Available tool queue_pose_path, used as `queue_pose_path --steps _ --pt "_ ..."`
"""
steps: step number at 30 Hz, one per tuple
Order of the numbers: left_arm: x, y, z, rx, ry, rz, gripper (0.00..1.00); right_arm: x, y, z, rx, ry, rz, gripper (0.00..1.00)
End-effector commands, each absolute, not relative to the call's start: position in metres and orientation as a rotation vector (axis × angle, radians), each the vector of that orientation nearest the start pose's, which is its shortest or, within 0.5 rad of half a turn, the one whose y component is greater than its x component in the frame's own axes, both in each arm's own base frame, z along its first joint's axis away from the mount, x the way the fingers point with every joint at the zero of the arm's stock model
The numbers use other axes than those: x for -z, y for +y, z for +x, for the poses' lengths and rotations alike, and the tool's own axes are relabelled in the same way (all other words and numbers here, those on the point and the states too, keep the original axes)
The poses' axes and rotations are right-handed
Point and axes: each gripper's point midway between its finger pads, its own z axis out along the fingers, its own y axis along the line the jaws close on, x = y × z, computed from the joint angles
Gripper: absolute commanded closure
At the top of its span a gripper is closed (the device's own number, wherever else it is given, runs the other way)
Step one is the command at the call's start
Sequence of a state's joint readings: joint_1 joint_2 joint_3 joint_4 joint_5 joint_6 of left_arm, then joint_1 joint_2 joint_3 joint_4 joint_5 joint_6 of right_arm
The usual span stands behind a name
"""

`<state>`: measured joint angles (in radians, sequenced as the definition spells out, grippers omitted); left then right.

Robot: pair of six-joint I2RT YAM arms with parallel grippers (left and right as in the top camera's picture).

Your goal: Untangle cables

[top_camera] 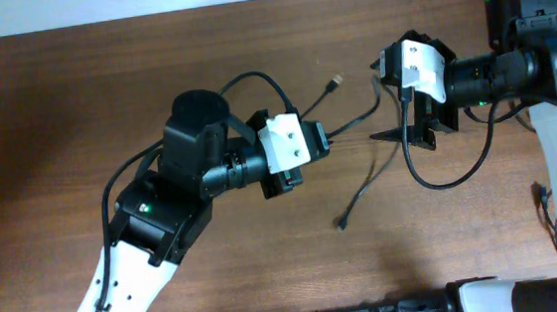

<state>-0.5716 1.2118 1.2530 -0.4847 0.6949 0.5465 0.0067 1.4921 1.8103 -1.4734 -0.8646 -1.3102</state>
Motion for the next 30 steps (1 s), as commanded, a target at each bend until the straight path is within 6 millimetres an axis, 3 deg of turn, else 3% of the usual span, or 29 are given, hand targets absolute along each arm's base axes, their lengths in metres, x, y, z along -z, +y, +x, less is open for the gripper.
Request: queue_pose_path --steps 1,2,3,4,6,13,15,16,19,22,26,30 --pt "-0.357 -0.287 0.22 0.767 1.295 1.438 1.0 -0.354 0.141 0.28 -0.561 1.555 -1.56 0.01" --pt "-0.357 -0.287 0.219 0.776 1.288 1.442 1.0 -0.356 0.143 0.279 -0.576 1.542 -1.555 0.03" --pt "-0.357 -0.287 0.218 0.777 1.289 1.442 1.0 -0.357 0.143 0.278 -0.575 1.529 -1.561 0.17" --pt "-0.357 -0.287 0.219 0.776 1.288 1.441 1.0 -0.356 0.143 0.278 -0.572 1.526 -1.563 0.51" --pt "-0.358 -0.287 0.22 0.77 1.284 1.438 1.0 -0.356 0.143 0.278 -0.577 1.53 -1.562 0.96" --pt "-0.356 -0.285 0.228 0.718 1.313 1.418 0.97 -0.353 0.144 0.269 -0.624 1.567 -1.557 0.96" --pt "-0.356 -0.284 0.23 0.712 1.318 1.414 0.53 -0.353 0.144 0.269 -0.623 1.567 -1.558 0.96" --pt "-0.353 -0.282 0.234 0.682 1.343 1.403 0.01 -0.353 0.143 0.27 -0.622 1.568 -1.556 0.96" --pt "-0.343 -0.276 0.244 0.614 1.418 1.381 0.01 -0.349 0.14 0.272 -0.594 1.592 -1.562 0.96" --pt "-0.34 -0.274 0.245 0.605 1.438 1.381 0.01 -0.35 0.13 0.293 -0.555 1.716 -1.436 0.96" --pt "-0.337 -0.271 0.249 0.577 1.463 1.372 0.01 -0.359 0.087 0.352 -0.397 1.995 -0.978 0.96" --pt "-0.332 -0.263 0.262 0.484 1.52 1.335 0.01 -0.386 0.045 0.391 -0.292 1.998 -0.652 0.96"
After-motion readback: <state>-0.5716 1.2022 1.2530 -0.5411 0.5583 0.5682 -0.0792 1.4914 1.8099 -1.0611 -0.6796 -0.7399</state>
